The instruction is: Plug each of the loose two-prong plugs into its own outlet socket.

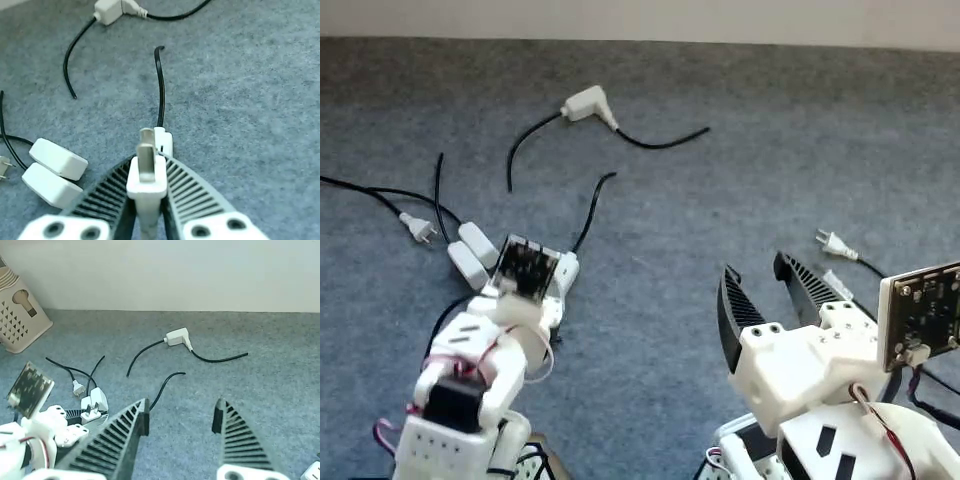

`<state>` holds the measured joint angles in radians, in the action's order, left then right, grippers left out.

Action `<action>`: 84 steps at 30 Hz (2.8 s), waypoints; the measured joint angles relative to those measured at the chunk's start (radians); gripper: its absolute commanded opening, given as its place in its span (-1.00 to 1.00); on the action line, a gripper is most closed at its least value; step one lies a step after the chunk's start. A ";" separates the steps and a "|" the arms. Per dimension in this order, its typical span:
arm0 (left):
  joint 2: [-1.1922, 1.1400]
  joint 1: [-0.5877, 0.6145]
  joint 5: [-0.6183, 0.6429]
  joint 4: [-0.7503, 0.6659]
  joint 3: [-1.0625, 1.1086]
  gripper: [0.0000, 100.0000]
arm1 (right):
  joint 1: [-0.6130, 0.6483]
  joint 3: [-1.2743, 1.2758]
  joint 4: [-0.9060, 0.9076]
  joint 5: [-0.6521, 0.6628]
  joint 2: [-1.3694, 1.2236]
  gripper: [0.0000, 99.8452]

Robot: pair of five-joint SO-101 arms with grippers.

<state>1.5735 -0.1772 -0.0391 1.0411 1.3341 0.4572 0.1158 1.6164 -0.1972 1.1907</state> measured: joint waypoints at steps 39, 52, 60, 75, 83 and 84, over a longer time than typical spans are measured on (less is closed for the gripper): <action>-1.682 -0.321 0.025 0.002 -0.787 -0.72 | 0.000 0.000 0.020 0.000 0.000 -0.59; -1.691 -0.328 0.023 0.003 -0.833 -0.62 | -0.005 0.051 0.020 0.000 0.000 -0.59; -1.691 -0.354 -0.035 -0.035 -0.845 -0.62 | -0.003 0.051 0.020 0.000 0.000 -0.59; -1.692 -0.373 -0.133 -0.123 -0.848 -0.62 | -0.003 0.057 0.020 0.000 0.000 -0.59; -1.692 -0.356 -0.221 -0.149 -0.848 -0.62 | -0.003 0.057 0.020 0.000 0.000 -0.59; -1.692 -0.345 -0.221 -0.157 -0.848 -0.62 | -0.003 0.057 0.020 0.000 0.000 -0.59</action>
<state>-0.1189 -0.5224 -0.2601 0.8846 0.4856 0.4542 0.1726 1.6364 -0.1972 1.1907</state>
